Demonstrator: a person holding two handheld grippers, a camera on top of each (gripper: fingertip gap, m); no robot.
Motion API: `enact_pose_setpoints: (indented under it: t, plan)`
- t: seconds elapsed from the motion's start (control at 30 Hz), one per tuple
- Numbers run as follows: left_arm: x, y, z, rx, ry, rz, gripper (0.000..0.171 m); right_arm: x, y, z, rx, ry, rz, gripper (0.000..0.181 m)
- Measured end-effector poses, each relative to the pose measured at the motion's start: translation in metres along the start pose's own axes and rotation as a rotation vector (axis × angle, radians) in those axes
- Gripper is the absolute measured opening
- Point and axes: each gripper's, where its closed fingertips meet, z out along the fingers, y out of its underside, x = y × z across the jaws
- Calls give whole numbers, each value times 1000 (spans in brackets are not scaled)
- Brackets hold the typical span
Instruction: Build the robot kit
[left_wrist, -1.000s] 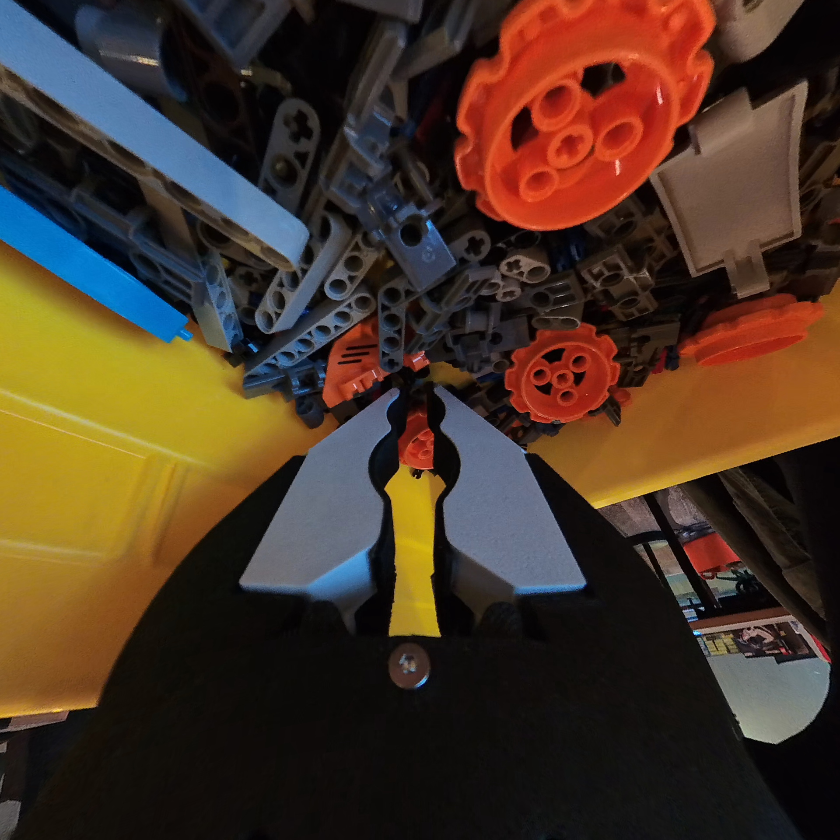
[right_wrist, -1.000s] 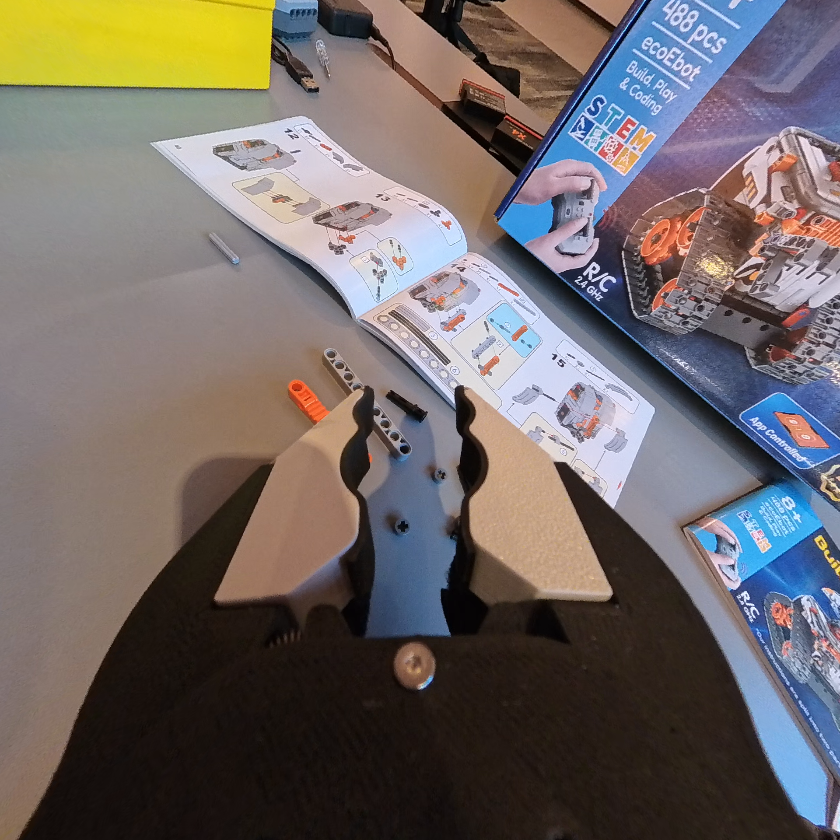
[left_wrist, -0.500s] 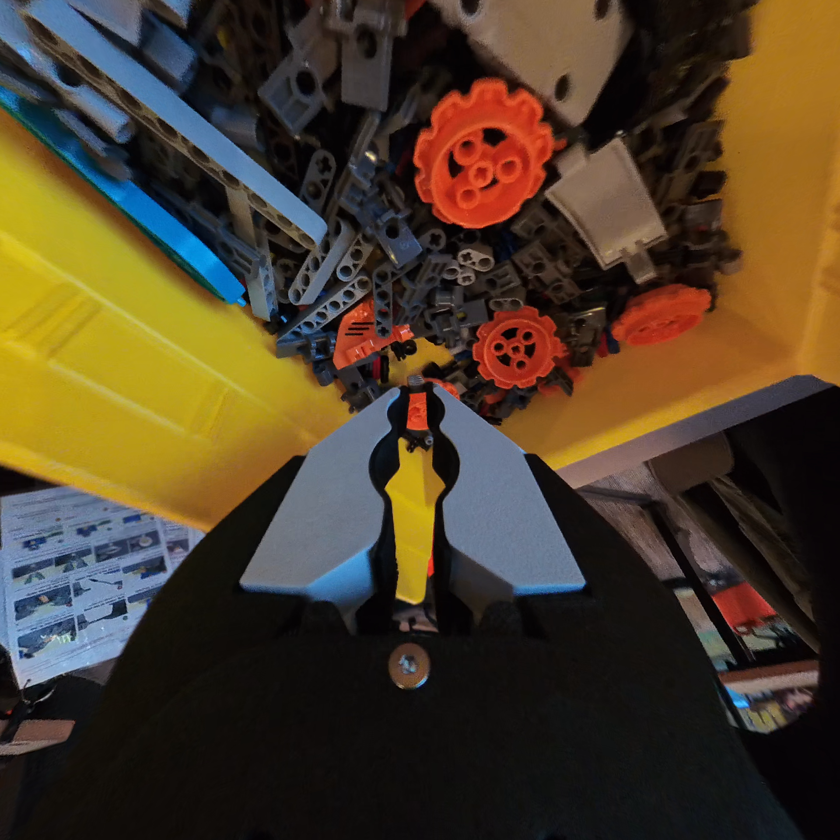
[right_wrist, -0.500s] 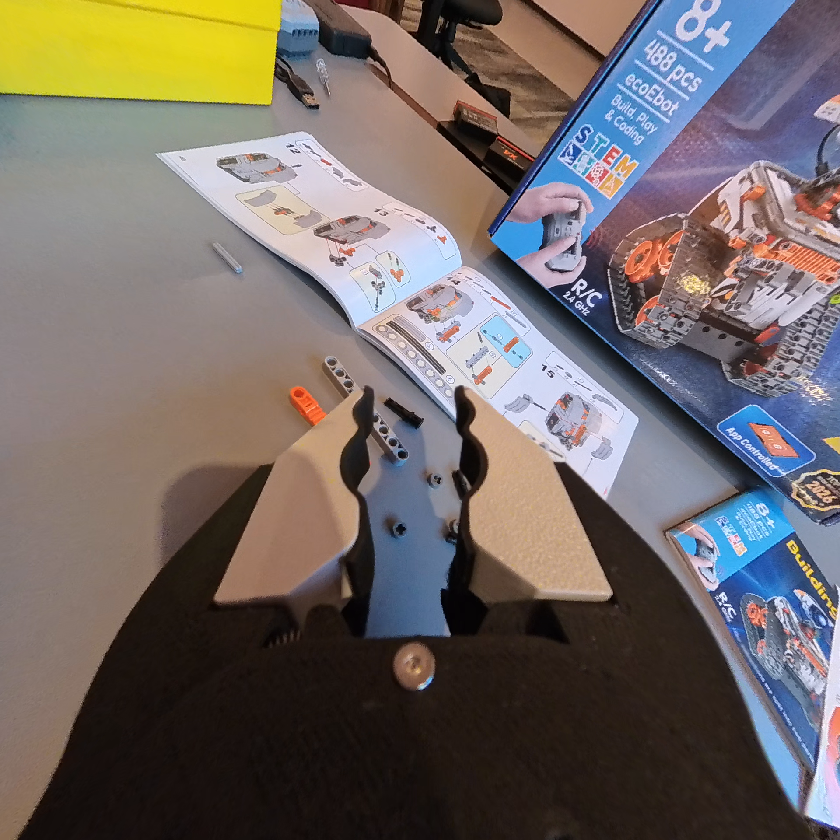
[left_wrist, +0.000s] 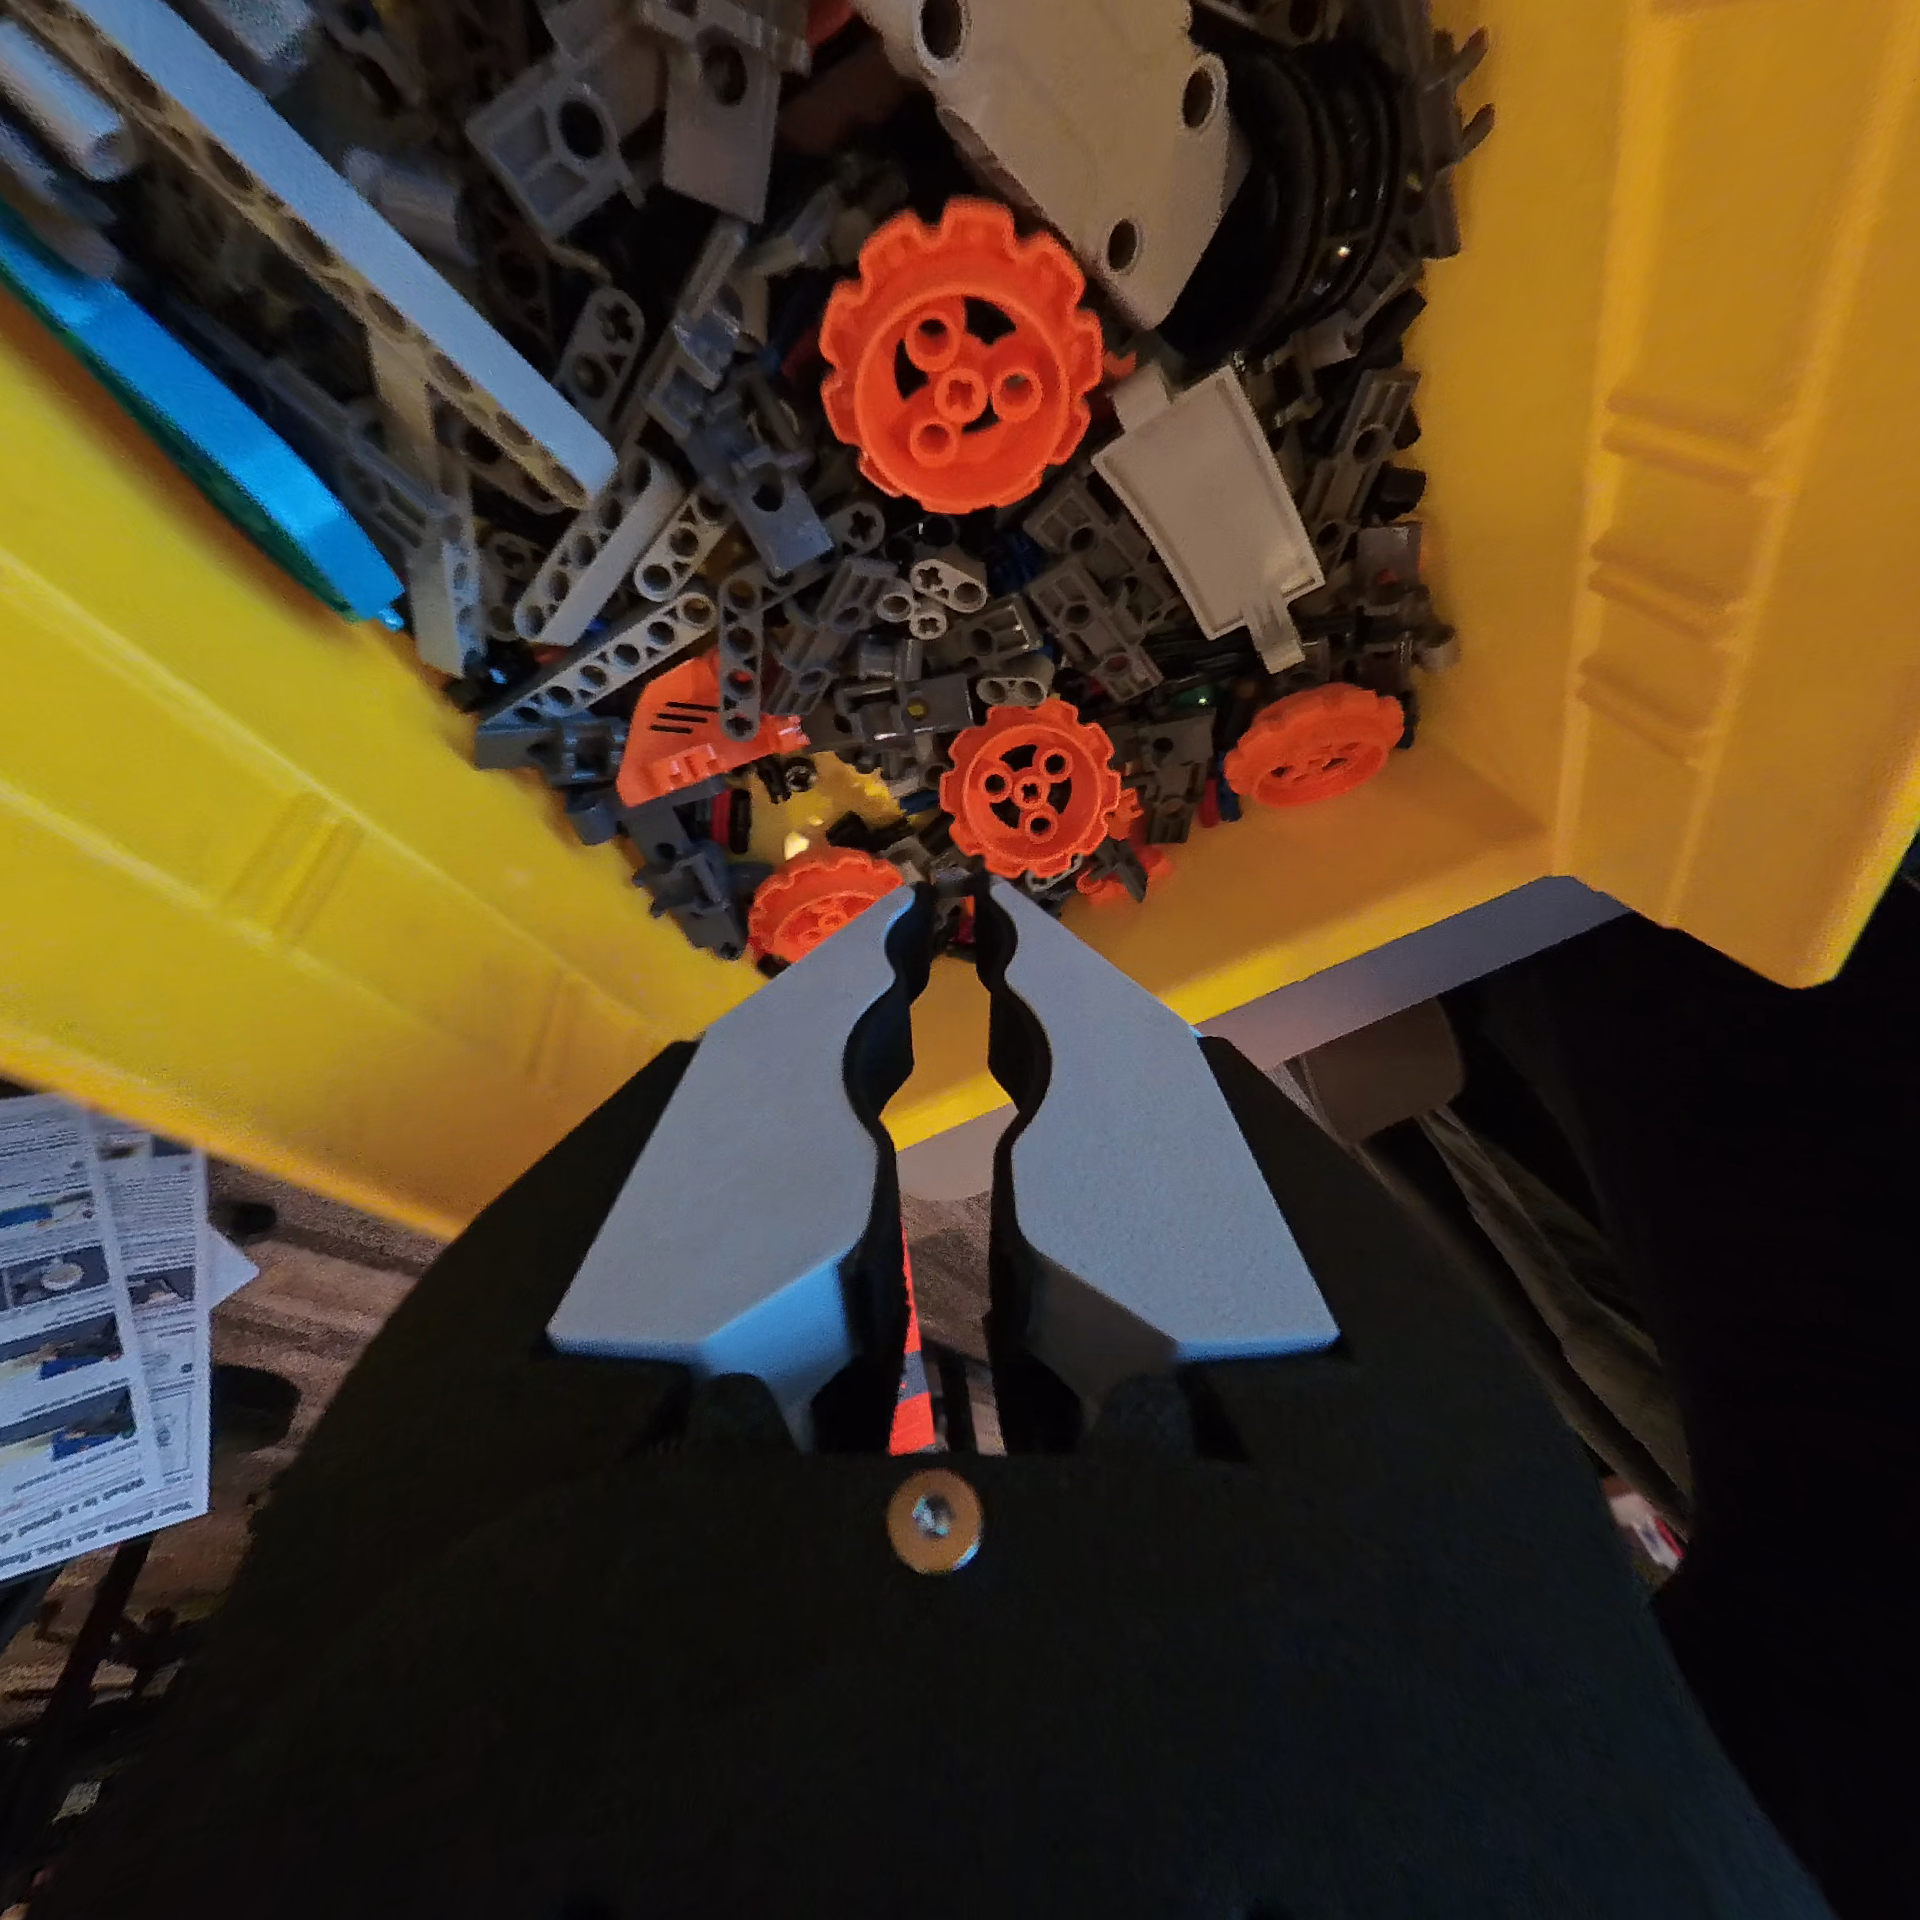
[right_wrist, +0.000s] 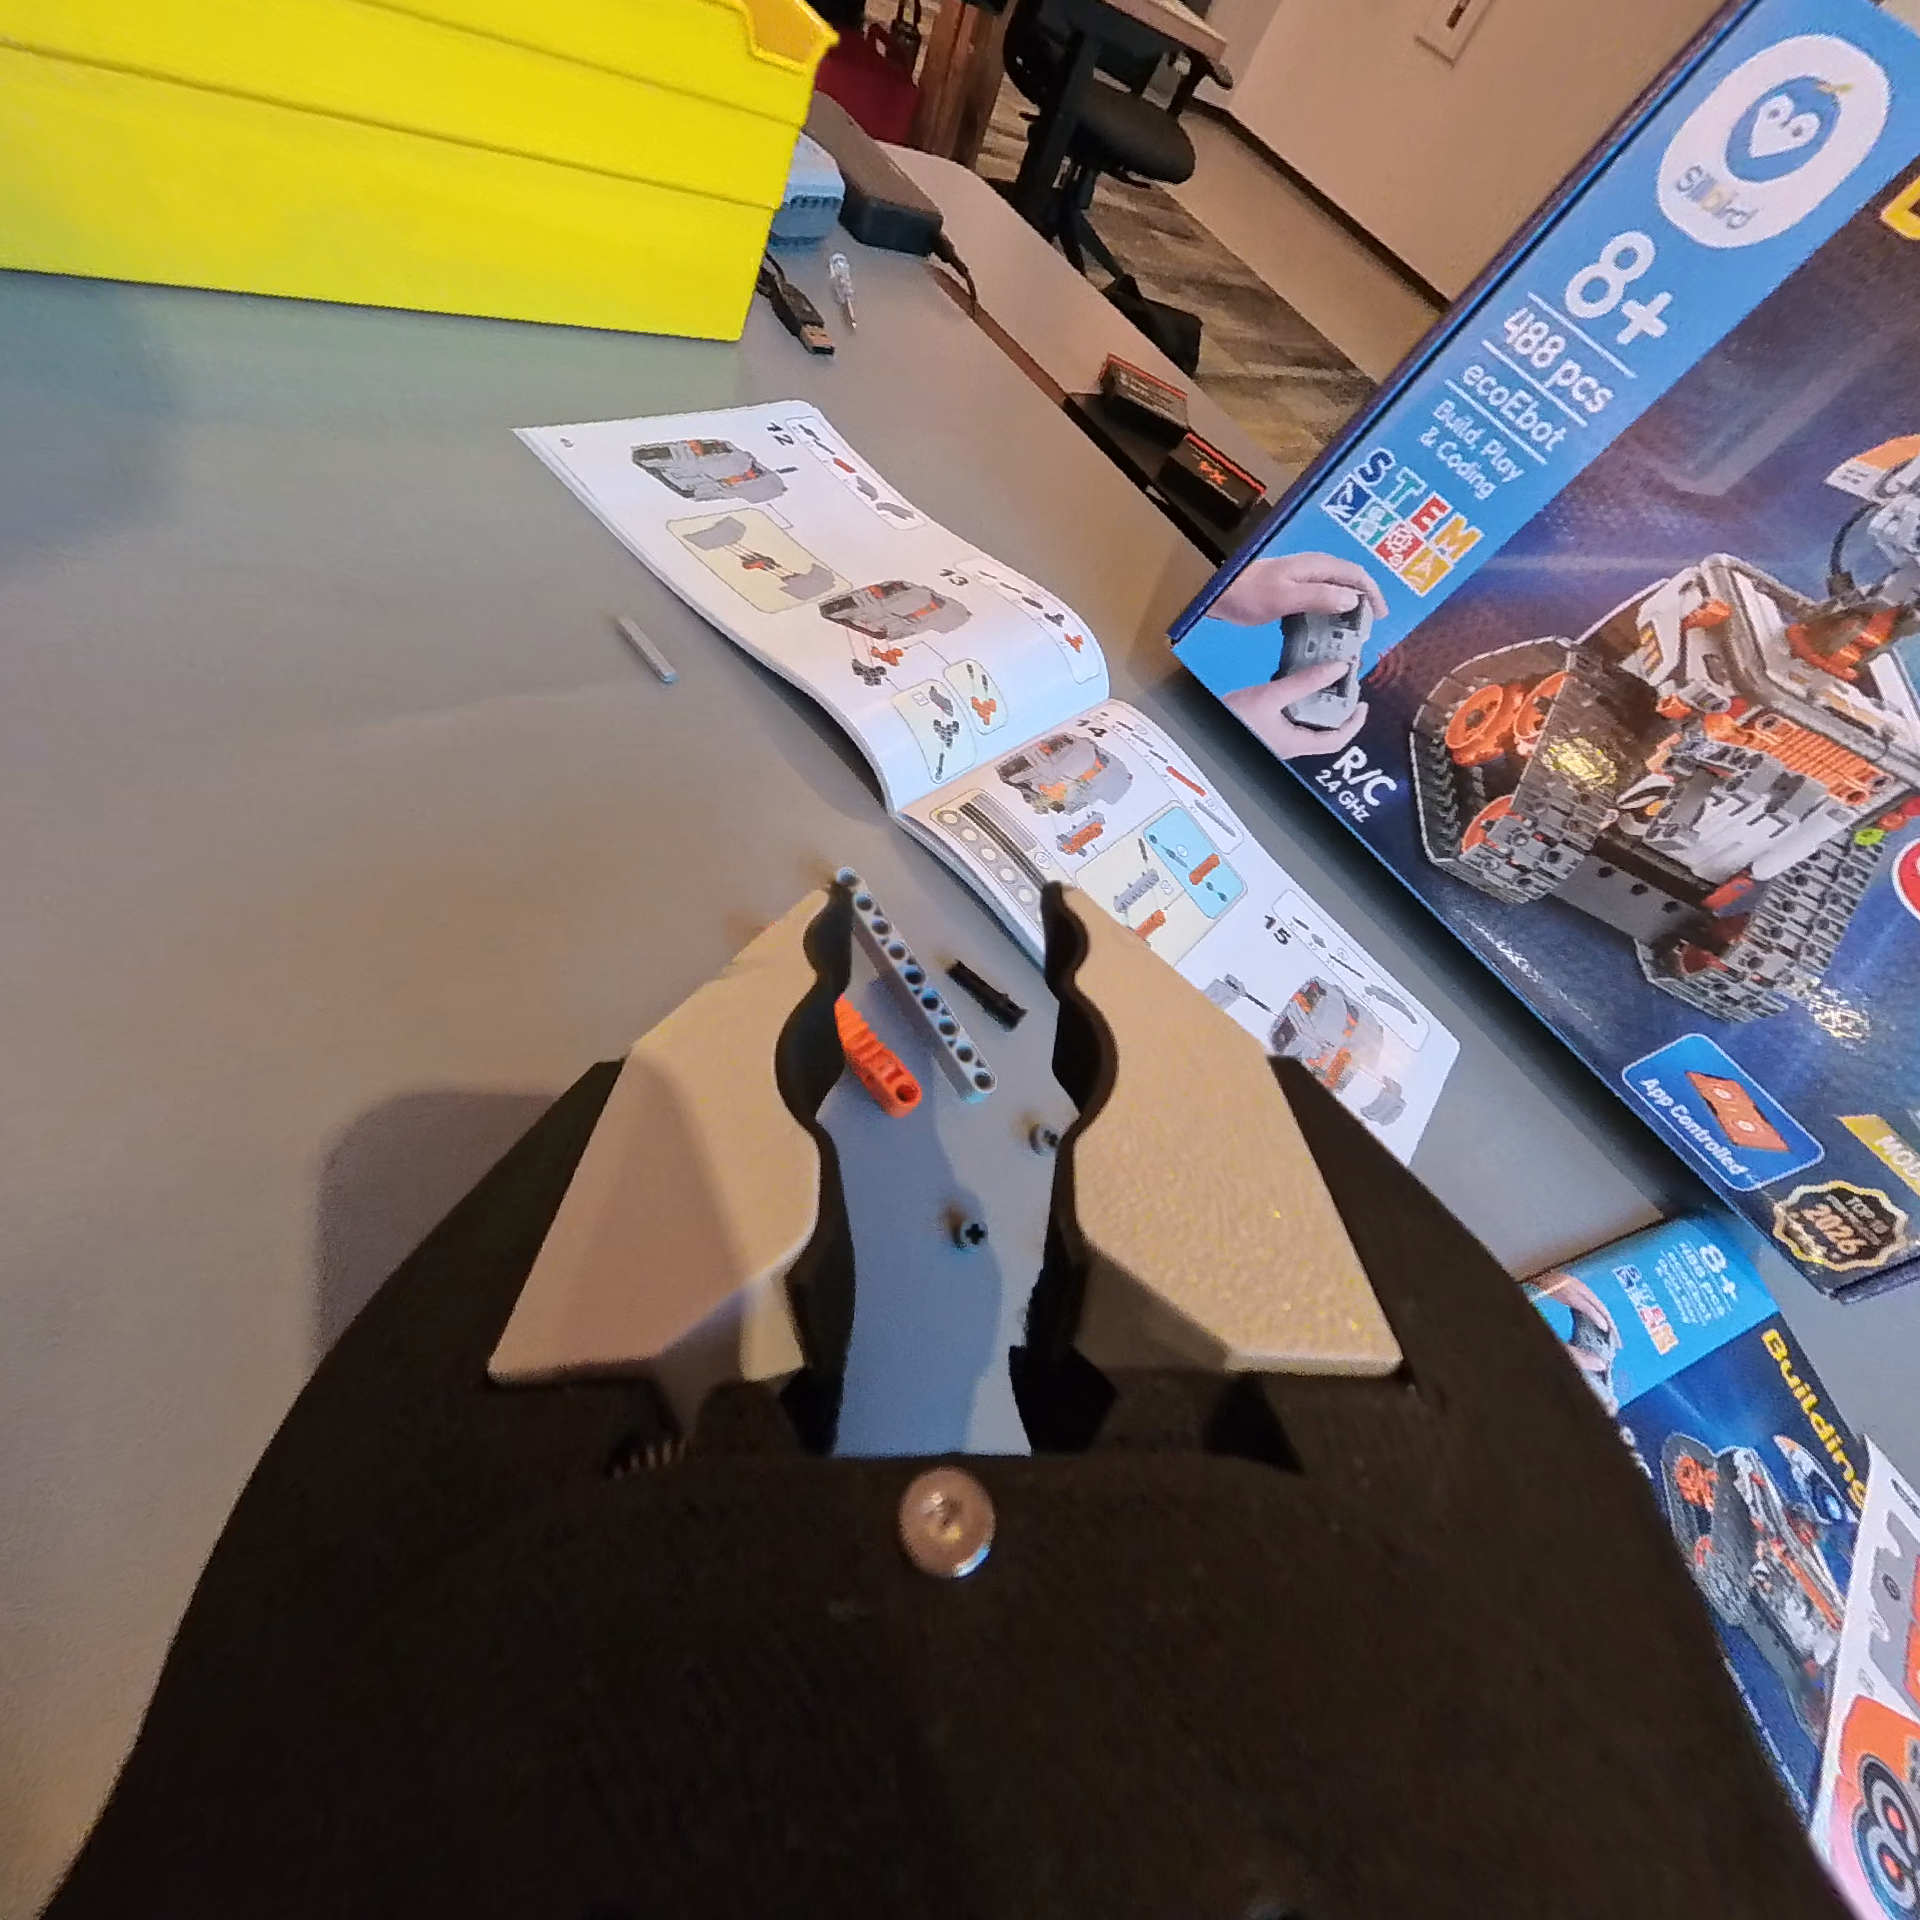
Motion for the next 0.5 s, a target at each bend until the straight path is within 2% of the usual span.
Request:
enact_pose_setpoints:
  t: [0.07,0.13,0.17,0.27,0.33,0.4,0.5]
  plan:
    - [5,-2,9,-18,45,15,4,-2,0,0,-2,-5,-7,35]
    - [2,-3,16,-39,36,33,39,-2,1,0,-7,-3,-11,35]
    - [-7,-1,16,-49,-13,34,42,-1,2,0,-9,-3,-10,35]
    - [-24,10,16,-82,-96,48,36,-1,4,1,-16,-6,0,35]
    - [-25,26,24,-159,-72,1,40,-1,5,3,-20,-13,3,35]
    - [-24,40,34,-235,-47,-21,34,-2,6,5,-28,-20,-2,35]
    - [-19,38,43,-229,-29,-18,32,-5,7,7,-36,-26,-16,35]
